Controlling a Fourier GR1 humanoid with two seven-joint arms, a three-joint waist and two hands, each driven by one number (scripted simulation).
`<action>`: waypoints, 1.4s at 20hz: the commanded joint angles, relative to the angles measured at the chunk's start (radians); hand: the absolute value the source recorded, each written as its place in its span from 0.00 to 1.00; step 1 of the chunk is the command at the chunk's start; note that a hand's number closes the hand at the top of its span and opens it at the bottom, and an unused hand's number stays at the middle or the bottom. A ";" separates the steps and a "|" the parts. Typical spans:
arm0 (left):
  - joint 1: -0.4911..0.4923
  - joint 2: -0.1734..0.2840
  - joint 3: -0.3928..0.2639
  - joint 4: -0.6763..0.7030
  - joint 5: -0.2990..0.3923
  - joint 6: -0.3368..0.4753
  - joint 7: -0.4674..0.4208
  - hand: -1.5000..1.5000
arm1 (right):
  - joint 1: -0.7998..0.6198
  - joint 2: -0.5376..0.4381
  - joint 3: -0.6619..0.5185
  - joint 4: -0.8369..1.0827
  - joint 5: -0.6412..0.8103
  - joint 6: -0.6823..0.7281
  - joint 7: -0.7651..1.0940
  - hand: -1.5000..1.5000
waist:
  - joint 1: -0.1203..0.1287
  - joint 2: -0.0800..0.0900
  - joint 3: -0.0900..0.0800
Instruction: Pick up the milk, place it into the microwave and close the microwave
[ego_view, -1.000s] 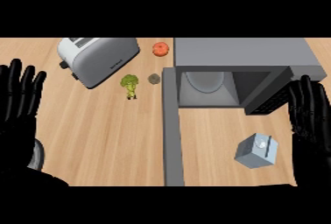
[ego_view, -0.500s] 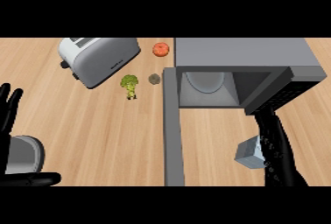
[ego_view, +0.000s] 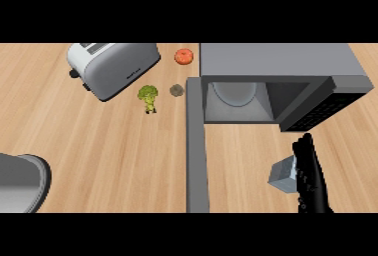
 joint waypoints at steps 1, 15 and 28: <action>0.061 0.014 0.075 -0.056 0.098 -0.043 0.037 0.00 | 0.056 -0.067 -0.048 -0.007 -0.090 -0.017 -0.043 0.00 | 0.002 0.001 0.001; 0.142 -0.007 0.188 -0.032 0.184 -0.172 0.003 0.00 | 0.129 -0.095 -0.220 0.288 -0.390 -0.163 -0.384 0.00 | 0.000 0.001 0.001; 0.170 -0.058 0.240 -0.064 0.187 -0.256 0.009 0.00 | 0.165 -0.125 -0.438 0.537 -0.682 -0.071 -0.715 0.00 | -0.002 0.001 0.001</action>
